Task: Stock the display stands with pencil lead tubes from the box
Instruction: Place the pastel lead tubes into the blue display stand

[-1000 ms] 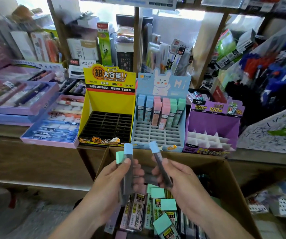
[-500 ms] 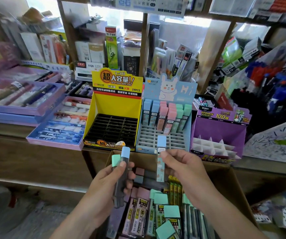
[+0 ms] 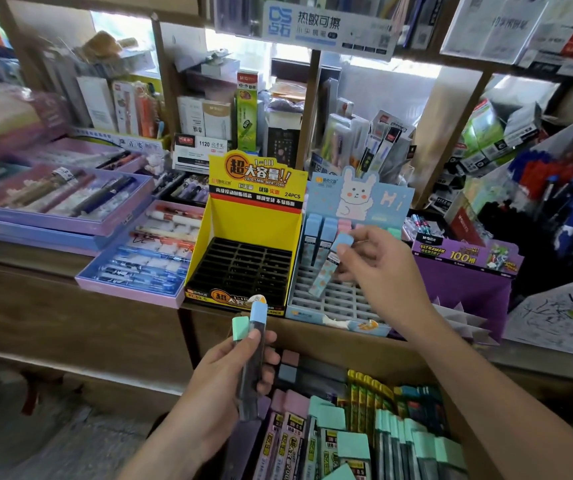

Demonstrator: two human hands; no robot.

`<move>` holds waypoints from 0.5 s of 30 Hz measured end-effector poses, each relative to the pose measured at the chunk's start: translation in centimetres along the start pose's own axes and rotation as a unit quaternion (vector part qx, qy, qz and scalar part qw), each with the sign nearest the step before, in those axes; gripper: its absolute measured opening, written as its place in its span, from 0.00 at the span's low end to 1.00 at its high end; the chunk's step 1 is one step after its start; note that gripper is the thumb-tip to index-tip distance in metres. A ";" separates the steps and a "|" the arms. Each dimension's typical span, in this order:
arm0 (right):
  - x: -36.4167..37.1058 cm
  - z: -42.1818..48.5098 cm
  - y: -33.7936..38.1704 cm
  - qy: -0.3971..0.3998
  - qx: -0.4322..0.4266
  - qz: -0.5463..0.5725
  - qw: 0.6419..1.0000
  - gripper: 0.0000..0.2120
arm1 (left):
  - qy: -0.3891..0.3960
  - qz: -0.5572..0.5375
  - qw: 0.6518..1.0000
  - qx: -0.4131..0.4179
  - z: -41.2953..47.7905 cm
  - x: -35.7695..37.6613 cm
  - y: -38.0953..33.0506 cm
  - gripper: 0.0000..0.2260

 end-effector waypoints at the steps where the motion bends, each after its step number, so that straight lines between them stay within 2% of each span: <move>1: 0.1 0.4 0.4 0.001 -0.010 -0.006 1.000 0.07 | -0.002 -0.004 1.000 0.000 0.0 0.0 0.0 0.17; 4: 0.2 1.8 1.1 -0.004 -0.040 -0.064 0.997 0.09 | -0.003 -0.017 1.000 0.001 -0.1 0.2 -0.2 0.18; 8: 0.3 3.5 1.2 0.001 -0.043 -0.117 0.992 0.02 | -0.004 -0.027 1.000 0.001 0.0 0.1 -0.2 0.19; 15: 0.5 5.2 1.8 0.004 -0.066 -0.183 0.981 0.03 | -0.005 -0.032 0.999 0.003 0.5 -0.3 0.2 0.20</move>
Point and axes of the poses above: each hand's wrist, its own z-axis towards the middle knuckle, its own x-axis out of the palm, y = z × x, the point moved 8 cm from there along z, towards the middle knuckle, and after that the axes turned 12 degrees about z, right-handed, at the moved point
